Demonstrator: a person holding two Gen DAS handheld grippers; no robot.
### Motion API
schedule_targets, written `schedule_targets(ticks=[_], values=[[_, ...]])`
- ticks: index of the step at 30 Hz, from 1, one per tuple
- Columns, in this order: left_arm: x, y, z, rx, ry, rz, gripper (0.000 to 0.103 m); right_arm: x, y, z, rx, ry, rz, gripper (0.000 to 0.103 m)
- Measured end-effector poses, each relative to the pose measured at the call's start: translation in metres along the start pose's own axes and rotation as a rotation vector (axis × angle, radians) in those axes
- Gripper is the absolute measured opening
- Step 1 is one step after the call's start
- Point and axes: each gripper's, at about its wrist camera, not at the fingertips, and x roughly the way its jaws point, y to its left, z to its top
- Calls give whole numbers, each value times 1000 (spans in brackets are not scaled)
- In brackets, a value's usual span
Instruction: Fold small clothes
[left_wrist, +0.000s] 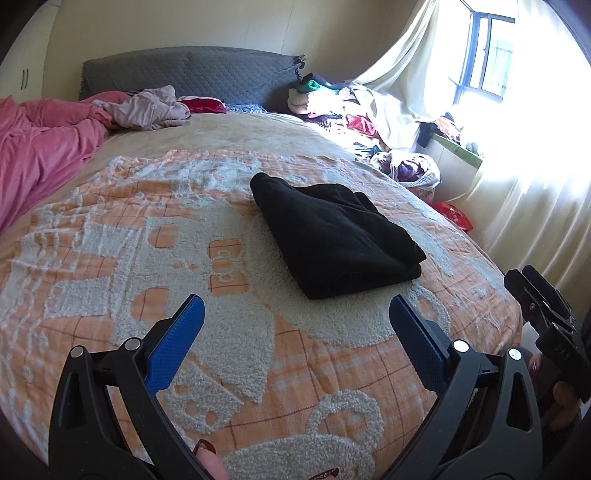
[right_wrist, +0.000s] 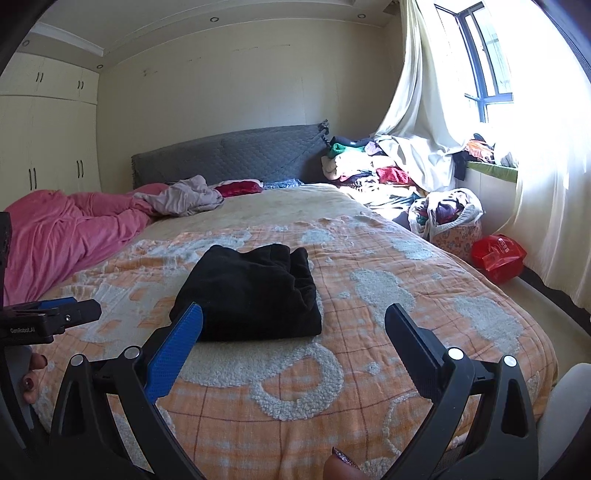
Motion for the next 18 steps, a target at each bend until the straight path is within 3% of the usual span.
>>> schedule_targets(ticks=[5,12,18], values=[[-1,5,-14,-4,6,4,94,-4,7,-10,-33,6,-9,98],[14,20,-42,-41,64,24,94,18,6,-36,-31,108,-45,98],[26,33,-57,-72,108,58,94,30,9,-53,-3,145,-27,98]])
